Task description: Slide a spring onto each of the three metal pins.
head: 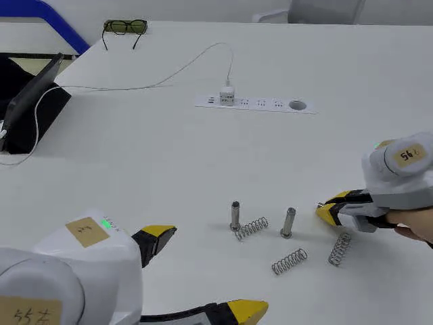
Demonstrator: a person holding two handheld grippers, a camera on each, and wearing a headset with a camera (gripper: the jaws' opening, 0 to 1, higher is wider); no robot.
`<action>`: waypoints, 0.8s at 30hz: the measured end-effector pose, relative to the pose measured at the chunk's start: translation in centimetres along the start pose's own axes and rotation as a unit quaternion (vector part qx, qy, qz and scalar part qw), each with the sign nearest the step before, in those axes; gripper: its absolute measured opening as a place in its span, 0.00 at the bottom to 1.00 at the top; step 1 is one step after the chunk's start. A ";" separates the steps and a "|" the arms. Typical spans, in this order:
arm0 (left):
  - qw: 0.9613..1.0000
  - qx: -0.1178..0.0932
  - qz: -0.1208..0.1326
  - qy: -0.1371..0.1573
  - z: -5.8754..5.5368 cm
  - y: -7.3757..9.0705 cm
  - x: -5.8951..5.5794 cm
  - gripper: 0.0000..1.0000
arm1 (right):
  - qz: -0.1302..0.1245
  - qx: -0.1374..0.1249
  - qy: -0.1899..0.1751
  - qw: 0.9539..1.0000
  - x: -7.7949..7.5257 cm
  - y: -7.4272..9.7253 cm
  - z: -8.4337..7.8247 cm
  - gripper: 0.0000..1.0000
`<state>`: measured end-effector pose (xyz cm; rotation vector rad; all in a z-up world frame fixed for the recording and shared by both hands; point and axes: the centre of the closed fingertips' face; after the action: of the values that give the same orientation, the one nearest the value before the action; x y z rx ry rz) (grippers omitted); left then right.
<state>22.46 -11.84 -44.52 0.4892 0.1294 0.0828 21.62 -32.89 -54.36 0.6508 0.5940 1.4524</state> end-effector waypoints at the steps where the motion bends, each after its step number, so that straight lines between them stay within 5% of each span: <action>1: 1.000 0.000 0.001 0.000 0.0 0.0 0.0 0.84 | 0.001 0.000 0.000 1.000 0.0 0.1 0.0 0.11; 9: 1.000 0.003 0.007 0.006 -0.4 0.2 0.3 0.83 | 0.010 0.015 -0.011 1.000 0.2 0.0 0.0 0.09; 24: 1.000 -0.011 0.007 0.007 0.2 0.6 0.1 0.82 | 0.007 -0.016 -0.036 0.999 0.6 2.9 1.3 0.08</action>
<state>22.51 -11.36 -44.09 0.4685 0.1383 0.1002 20.53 -32.36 -51.32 0.6803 0.5099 1.4426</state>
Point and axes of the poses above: the centre of the closed fingertips' face, and the gripper's own axes: y roughly backward along the fingers, x roughly to its left, z roughly out of its top, and after that the axes turned 1 degree about z, right-handed
